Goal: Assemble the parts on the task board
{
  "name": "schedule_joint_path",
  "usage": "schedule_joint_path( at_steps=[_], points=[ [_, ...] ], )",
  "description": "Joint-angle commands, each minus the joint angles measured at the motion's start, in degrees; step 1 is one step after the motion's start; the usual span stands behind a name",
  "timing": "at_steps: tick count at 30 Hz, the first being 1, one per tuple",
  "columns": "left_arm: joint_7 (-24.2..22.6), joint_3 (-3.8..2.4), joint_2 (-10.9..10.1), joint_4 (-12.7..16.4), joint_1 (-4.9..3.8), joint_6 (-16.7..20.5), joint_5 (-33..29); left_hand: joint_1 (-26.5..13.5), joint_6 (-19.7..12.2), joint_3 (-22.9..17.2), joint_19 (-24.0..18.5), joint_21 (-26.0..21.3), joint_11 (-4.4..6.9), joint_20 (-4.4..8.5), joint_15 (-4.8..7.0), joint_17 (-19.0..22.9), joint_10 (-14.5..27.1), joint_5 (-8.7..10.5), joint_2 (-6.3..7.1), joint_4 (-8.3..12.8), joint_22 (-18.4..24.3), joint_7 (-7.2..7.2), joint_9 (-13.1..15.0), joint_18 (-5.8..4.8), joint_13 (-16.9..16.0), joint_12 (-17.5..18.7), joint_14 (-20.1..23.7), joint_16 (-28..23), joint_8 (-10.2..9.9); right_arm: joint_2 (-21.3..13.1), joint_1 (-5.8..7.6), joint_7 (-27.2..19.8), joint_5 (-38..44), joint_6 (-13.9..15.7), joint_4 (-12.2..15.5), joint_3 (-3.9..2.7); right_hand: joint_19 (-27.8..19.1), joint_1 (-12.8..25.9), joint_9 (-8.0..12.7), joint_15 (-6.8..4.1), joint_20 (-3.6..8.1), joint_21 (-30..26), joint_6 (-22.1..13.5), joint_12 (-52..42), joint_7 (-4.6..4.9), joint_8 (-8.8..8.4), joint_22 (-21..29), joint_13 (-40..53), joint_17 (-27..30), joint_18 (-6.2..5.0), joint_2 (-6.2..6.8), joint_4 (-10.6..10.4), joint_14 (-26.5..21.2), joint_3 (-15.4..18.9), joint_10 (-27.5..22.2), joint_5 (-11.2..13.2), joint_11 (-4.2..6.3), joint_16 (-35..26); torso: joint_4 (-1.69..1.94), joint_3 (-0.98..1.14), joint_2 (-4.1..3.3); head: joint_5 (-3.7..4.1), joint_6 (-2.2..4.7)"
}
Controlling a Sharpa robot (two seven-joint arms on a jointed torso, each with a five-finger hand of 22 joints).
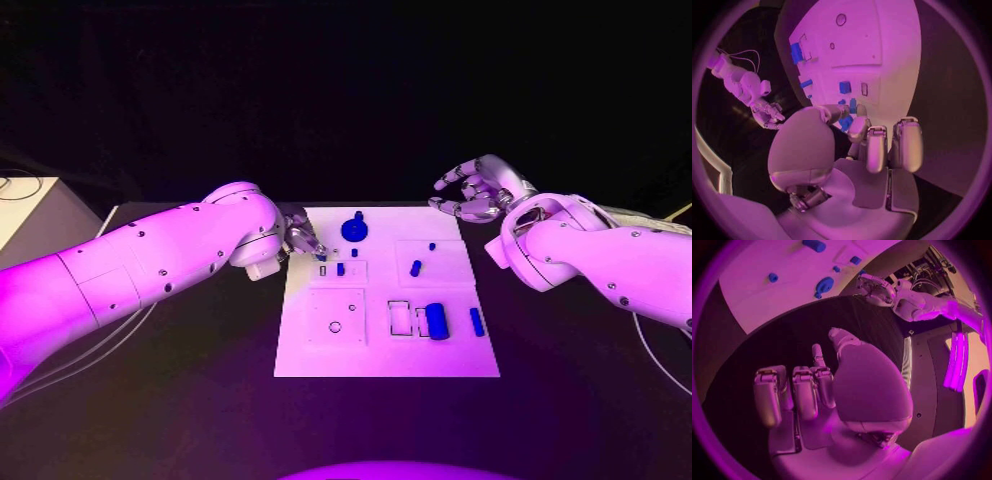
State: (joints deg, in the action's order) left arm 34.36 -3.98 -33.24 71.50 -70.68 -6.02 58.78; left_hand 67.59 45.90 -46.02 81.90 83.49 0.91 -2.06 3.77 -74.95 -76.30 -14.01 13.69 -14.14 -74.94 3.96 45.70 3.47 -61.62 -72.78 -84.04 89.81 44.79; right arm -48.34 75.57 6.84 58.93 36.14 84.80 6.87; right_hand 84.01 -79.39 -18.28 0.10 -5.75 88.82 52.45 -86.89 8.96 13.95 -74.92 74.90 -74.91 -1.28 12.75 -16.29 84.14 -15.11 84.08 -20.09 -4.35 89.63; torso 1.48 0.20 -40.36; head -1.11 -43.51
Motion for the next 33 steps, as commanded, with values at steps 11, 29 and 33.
schedule_joint_path(
  at_steps=[11,29,33],
  points=[
    [0.4,0.78,0.0,0.7,1.39,-0.1,2.6,-0.6,0.9,-9.7,0.5,0.3,0.06,0.17,0.32,-15.1,-0.4,-0.22,-0.2,9.1,-1.9,-0.63,6.7,-0.37,0.0,-0.2,-6.0,0.2,0.3,-0.1,-0.04,-0.5,0.8,-0.1,0.3,-0.02,5.4,0.5,-0.1,-0.29,0.22,-0.1,-0.4,0.0,-0.06,0.36,-13.9,12.7,-15.1,0.89,-0.14,0.0,5.9,-0.3,2.9,-0.2,0.21,0.4,-0.02,-0.1,-0.07,0.09,-0.51],
    [0.2,0.94,0.4,0.2,1.96,0.2,4.5,-0.8,1.0,-10.0,0.6,0.3,0.12,0.22,0.36,-15.1,-0.5,-0.28,-0.09,9.2,-2.0,-0.68,6.8,-0.39,0.1,-0.2,-6.0,0.2,0.4,-0.2,-0.04,-0.5,0.9,-0.1,0.6,-0.02,5.4,0.7,-0.2,-0.3,0.22,-0.1,-0.4,0.1,-0.06,0.43,-13.9,12.7,-15.0,0.89,-0.06,0.0,5.8,-0.6,2.8,-0.3,0.22,0.3,-0.02,-0.01,-0.02,0.1,-0.87],
    [0.1,0.98,0.6,0.1,2.17,0.0,4.8,-0.9,1.1,-10.2,0.6,0.3,0.14,0.25,0.38,-15.1,-0.5,-0.3,-0.02,9.2,-2.0,-0.71,6.9,-0.39,0.1,-0.1,-6.0,0.2,0.4,-0.2,-0.04,-0.5,0.9,-0.1,0.6,-0.02,5.4,0.7,-0.2,-0.3,0.22,-0.1,-0.4,0.1,-0.06,0.43,-13.9,12.7,-15.0,0.89,-0.06,0.0,5.8,-0.6,2.8,-0.3,0.22,0.3,-0.04,0.01,-0.02,0.16,-0.97]
  ],
)
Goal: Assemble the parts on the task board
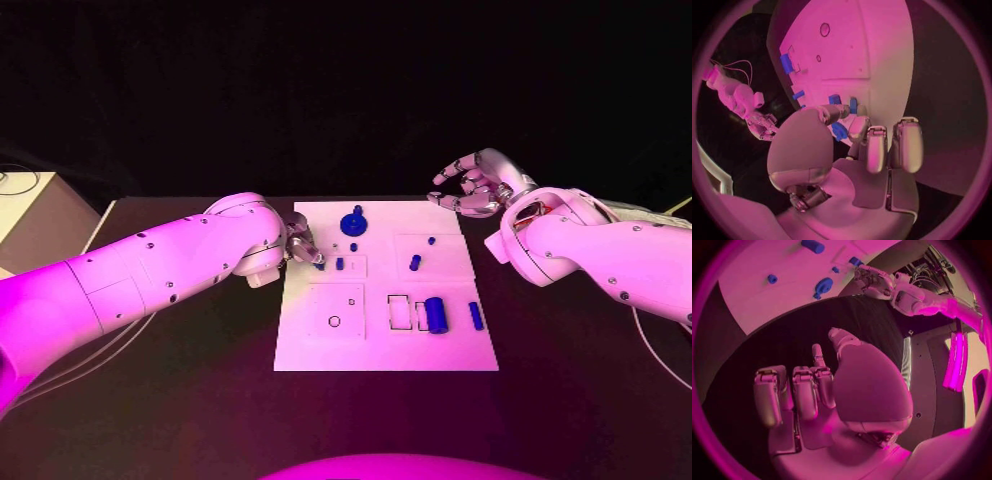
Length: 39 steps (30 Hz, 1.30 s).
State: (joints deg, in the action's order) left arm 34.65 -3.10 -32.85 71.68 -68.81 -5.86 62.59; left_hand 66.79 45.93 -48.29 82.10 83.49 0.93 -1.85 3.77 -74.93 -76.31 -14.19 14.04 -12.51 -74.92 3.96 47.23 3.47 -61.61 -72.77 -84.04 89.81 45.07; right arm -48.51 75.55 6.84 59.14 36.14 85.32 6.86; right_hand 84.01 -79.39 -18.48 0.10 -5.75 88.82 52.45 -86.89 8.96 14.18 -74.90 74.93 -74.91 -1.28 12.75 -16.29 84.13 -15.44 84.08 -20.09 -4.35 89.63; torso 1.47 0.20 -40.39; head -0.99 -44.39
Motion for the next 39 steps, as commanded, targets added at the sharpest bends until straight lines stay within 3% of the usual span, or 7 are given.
schedule_joint_path(
  at_steps=[1,27,39],
  points=[
    [-0.2,0.12,0.2,-0.1,0.31,-0.3,1.1,-0.1,1.1,-7.9,0.4,0.3,0.12,0.04,0.39,-15.1,-0.5,-0.12,-0.36,7.6,-2.0,-0.71,5.4,-0.39,0.1,-0.1,-6.0,0.2,0.1,0.0,-0.03,-0.5,0.7,-0.1,0.1,-0.02,5.4,0.7,-0.1,-0.3,0.22,-0.1,-0.4,0.1,-0.06,0.2,-13.9,12.6,-15.0,0.89,-0.05,0.0,5.8,-0.2,2.8,-0.3,0.22,0.3,-0.03,0.03,0.03,0.09,-0.12],
    [0.0,0.32,0.4,-0.1,0.39,-3.1,1.6,-0.3,1.1,-8.3,0.4,0.3,0.16,0.1,0.43,-15.1,-0.5,-0.1,-0.09,7.8,-2.0,-0.75,5.5,-0.39,0.2,-0.1,-6.0,0.2,0.2,-0.1,-0.03,-0.5,0.7,-0.1,0.2,-0.02,5.4,0.8,-0.1,-0.3,0.22,-0.2,-0.4,0.1,-0.06,0.23,-13.8,12.6,-15.0,0.86,-0.04,0.0,5.8,-0.3,2.8,-0.3,0.22,0.3,0.01,0.02,0.01,0.26,-0.36],
    [0.5,0.74,0.9,-0.7,0.41,-3.5,0.5,-2.9,1.4,-7.8,0.4,0.3,0.52,0.21,0.68,-15.1,-0.8,0.48,0.79,6.5,-2.1,-1.34,6.0,-0.4,0.1,-0.1,-6.0,0.2,0.5,-0.2,-0.03,-0.6,0.7,-0.1,0.4,-0.02,5.4,0.8,-0.1,-0.3,0.22,-0.2,-0.4,0.1,-0.06,0.23,-13.8,12.6,-15.0,0.86,-0.04,0.0,5.8,-0.3,2.8,-0.3,0.22,0.3,-0.02,0.05,0.02,0.4,-0.47]
  ],
)
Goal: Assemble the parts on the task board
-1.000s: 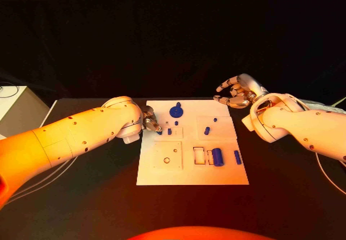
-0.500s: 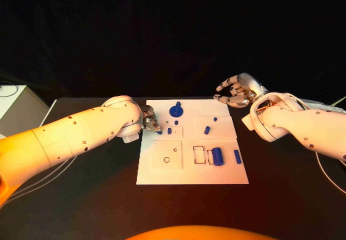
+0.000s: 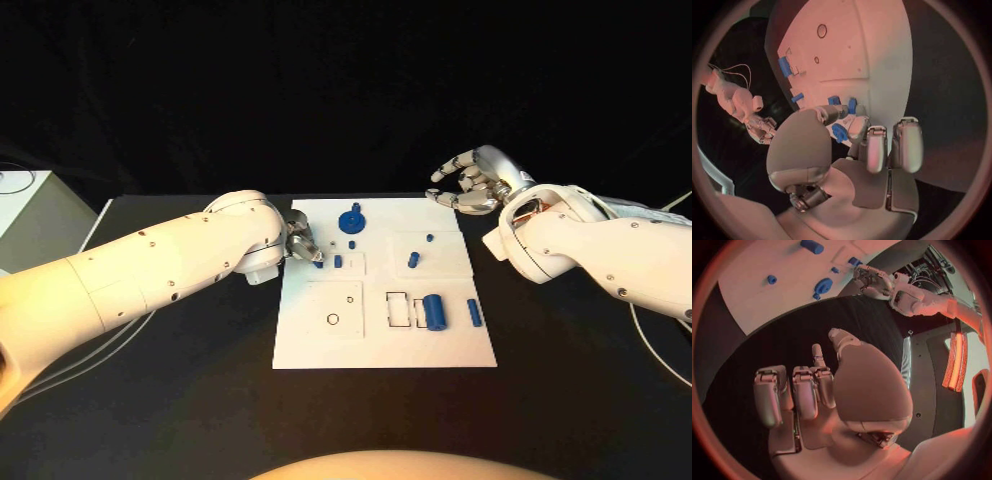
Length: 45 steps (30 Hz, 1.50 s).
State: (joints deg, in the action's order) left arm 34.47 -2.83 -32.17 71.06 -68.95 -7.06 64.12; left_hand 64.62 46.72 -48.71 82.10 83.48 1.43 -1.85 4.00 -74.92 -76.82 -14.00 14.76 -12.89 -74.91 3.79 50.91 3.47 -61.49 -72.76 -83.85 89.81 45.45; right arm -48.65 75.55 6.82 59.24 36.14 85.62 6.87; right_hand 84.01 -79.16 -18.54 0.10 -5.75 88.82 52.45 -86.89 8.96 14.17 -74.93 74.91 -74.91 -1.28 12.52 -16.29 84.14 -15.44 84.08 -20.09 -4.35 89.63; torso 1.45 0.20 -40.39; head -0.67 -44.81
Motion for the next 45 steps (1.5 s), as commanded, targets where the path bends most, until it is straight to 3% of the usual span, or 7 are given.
schedule_joint_path(
  at_steps=[1,16,27,45],
  points=[
    [0.7,0.48,0.2,-0.1,0.56,-2.3,-1.1,-1.0,0.7,-7.2,0.4,0.3,0.09,0.24,0.5,-15.1,-0.4,0.3,0.18,6.7,-2.1,-1.27,2.3,-0.41,0.0,-0.1,-6.1,0.2,0.1,-0.1,-0.02,-0.6,0.6,-0.1,0.1,-0.03,5.4,0.6,-0.1,-0.3,0.22,-0.2,-0.4,0.1,-0.06,0.23,-13.8,12.6,-15.0,0.86,0.19,0.0,5.8,-0.3,2.8,-0.3,0.22,0.3,0.01,0.03,0.01,0.08,-0.07],
    [0.9,0.57,0.3,-0.4,0.56,-2.8,-1.6,-3.9,2.0,-3.1,0.6,0.3,0.71,0.68,1.09,-15.1,-0.6,0.68,1.06,4.1,-2.4,-2.05,1.9,-0.48,-0.4,-0.3,-6.1,0.2,-0.5,-0.2,-0.02,-0.6,0.6,-0.1,0.1,-0.03,5.4,0.7,-0.1,-0.3,0.22,-0.3,-0.5,0.2,-0.06,0.23,-13.7,12.6,-14.9,0.85,0.23,0.0,5.8,-0.4,2.7,-0.3,0.22,0.3,0.04,0.0,0.04,0.25,-0.11],
    [1.0,0.61,0.3,-0.2,0.57,-3.2,-1.5,-0.7,1.8,-7.6,0.8,0.4,0.9,1.1,1.3,-15.1,-0.8,-1.85,0.56,7.4,-2.6,-2.01,3.0,-0.52,-0.5,-0.1,-6.1,0.2,0.1,-0.2,-0.02,-0.6,0.6,-0.1,0.1,-0.03,5.4,0.7,-0.1,-0.3,0.22,-0.3,-0.5,0.2,-0.06,0.23,-13.7,12.6,-14.9,0.85,0.23,0.0,5.8,-0.4,2.7,-0.3,0.22,0.3,0.06,-0.04,-0.01,0.21,-0.13],
    [0.8,0.66,0.2,0.0,0.58,-3.5,-0.8,-0.3,1.8,-8.6,1.0,0.5,0.77,1.08,1.19,-15.1,-0.9,-1.87,0.25,8.1,-2.9,-1.81,3.4,-0.59,-0.4,0.0,-6.1,0.2,0.5,-0.2,-0.02,-0.6,0.7,-0.1,0.1,-0.03,5.4,0.7,-0.1,-0.3,0.22,-0.3,-0.5,0.2,-0.06,0.23,-13.7,12.6,-14.9,0.85,0.23,0.0,5.8,-0.4,2.7,-0.3,0.22,0.3,0.03,-0.02,-0.03,0.21,-0.09]
  ],
)
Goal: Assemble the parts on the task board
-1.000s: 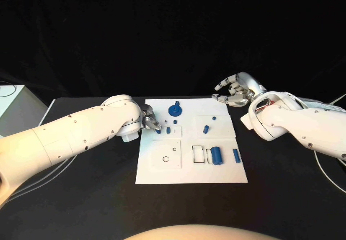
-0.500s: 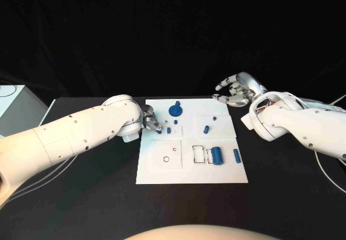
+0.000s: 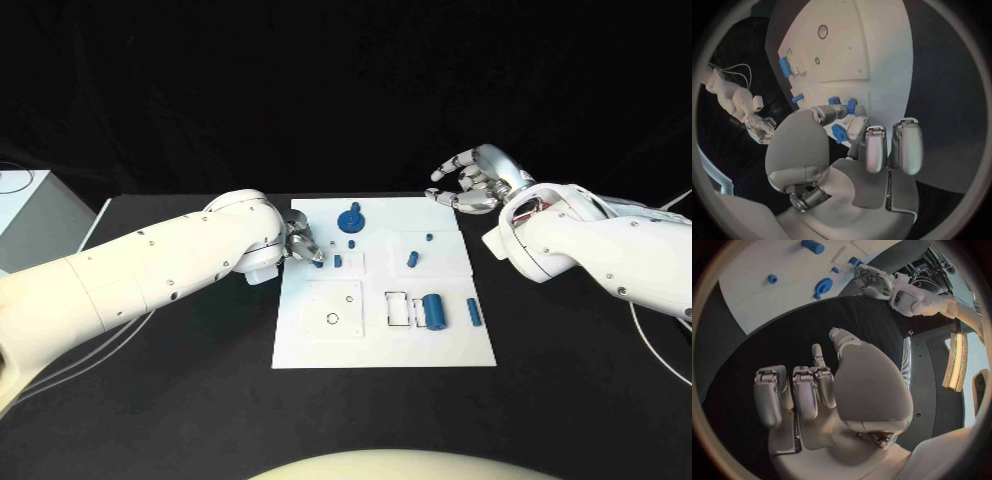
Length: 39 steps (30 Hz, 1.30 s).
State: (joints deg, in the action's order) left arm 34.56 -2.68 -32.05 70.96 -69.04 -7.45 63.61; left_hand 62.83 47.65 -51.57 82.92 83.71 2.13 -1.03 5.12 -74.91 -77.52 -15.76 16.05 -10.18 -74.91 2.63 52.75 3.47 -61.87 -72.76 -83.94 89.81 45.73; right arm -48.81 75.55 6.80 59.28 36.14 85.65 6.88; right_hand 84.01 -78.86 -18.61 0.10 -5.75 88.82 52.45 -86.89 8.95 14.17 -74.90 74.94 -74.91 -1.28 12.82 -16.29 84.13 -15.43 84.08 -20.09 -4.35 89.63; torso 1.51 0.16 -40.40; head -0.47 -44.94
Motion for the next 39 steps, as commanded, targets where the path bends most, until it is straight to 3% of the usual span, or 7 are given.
schedule_joint_path(
  at_steps=[1,39],
  points=[
    [0.7,0.51,0.1,0.1,0.68,-3.2,-0.2,1.6,0.9,-5.8,0.1,0.3,0.06,0.25,0.06,-15.1,-0.2,-0.11,-1.05,5.5,-2.9,-0.64,1.6,-0.58,0.0,0.0,-6.1,0.2,0.3,0.0,-0.02,-0.5,0.6,-0.1,0.1,-0.03,5.4,0.4,-0.1,-0.31,0.22,-0.3,-0.5,0.2,-0.06,0.23,-13.8,12.5,-14.9,0.85,-0.07,0.0,5.8,-0.4,2.7,-0.3,0.22,0.3,-0.02,0.02,-0.02,0.02,0.01],
    [1.1,0.52,-0.1,0.3,0.67,-4.8,1.1,1.4,1.3,-6.6,0.5,0.6,-0.08,0.19,-0.06,-15.1,-0.7,-1.13,-0.72,6.1,-3.5,-0.49,2.2,-0.73,-0.4,-0.2,-6.1,0.2,0.7,-0.1,-0.03,-0.5,0.8,-0.1,0.1,-0.03,5.4,0.4,-0.1,-0.31,0.22,-0.3,-0.5,0.2,-0.06,0.23,-13.8,12.5,-14.9,0.85,-0.07,0.0,5.8,-0.4,2.7,-0.3,0.22,0.3,-0.01,0.03,-0.01,-0.04,-0.16]
  ],
)
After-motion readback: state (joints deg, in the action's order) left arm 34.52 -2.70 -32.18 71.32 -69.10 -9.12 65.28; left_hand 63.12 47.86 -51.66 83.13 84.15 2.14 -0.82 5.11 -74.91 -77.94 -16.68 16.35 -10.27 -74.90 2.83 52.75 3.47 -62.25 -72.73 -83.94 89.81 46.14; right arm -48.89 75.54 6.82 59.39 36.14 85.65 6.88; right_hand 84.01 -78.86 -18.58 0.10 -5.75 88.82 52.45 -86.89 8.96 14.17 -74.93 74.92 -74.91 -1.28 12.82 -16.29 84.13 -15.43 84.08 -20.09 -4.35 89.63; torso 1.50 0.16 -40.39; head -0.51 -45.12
